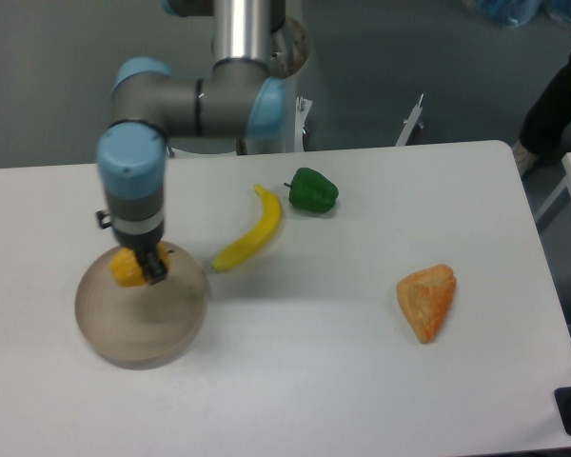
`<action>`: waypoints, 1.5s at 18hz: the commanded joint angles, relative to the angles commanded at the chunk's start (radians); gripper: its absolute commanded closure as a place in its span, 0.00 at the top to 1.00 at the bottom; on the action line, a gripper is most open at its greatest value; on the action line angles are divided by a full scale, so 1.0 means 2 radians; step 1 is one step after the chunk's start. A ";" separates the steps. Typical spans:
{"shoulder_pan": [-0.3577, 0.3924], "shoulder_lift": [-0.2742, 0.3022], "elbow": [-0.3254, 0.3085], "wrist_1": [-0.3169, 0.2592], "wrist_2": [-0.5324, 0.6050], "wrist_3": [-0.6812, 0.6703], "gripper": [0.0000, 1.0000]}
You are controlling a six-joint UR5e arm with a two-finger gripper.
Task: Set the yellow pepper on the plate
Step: 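Carry the yellow pepper past the banana and lower it onto the plate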
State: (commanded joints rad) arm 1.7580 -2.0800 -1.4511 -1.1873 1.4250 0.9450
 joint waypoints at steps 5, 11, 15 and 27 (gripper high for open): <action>-0.004 -0.010 0.002 0.004 0.002 0.001 0.31; -0.004 -0.013 0.008 0.007 0.046 0.002 1.00; -0.003 -0.009 0.008 0.018 0.051 0.002 1.00; 0.117 0.087 0.002 -0.045 0.054 0.126 1.00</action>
State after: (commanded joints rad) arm 1.9924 -1.9068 -1.4481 -1.2777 1.5324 1.1977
